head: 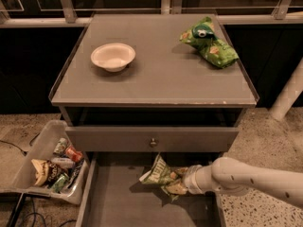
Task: Place green jalapeno chip bag into middle drawer
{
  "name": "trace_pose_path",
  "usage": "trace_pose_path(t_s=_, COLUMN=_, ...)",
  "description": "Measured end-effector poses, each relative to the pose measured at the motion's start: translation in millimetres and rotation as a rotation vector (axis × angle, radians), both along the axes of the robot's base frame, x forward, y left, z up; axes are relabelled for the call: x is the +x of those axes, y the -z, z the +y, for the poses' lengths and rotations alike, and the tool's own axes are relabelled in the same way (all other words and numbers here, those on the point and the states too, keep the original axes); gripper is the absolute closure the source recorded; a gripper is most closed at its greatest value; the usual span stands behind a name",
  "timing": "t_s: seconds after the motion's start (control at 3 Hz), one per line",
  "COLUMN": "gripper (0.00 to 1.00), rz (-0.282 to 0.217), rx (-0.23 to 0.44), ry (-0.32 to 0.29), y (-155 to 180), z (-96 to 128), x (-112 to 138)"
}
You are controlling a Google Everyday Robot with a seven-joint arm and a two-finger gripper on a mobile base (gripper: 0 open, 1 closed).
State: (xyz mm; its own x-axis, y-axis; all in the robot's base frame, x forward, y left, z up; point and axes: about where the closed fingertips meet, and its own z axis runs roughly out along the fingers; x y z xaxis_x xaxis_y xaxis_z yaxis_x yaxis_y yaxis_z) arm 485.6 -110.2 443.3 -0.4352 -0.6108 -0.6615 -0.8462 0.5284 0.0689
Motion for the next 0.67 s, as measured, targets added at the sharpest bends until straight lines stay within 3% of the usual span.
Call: trace_pose_path(t_s=0.67, gripper=1.00, rz=0.024, rx=0.031, ry=0.007, y=32, z=19, x=10)
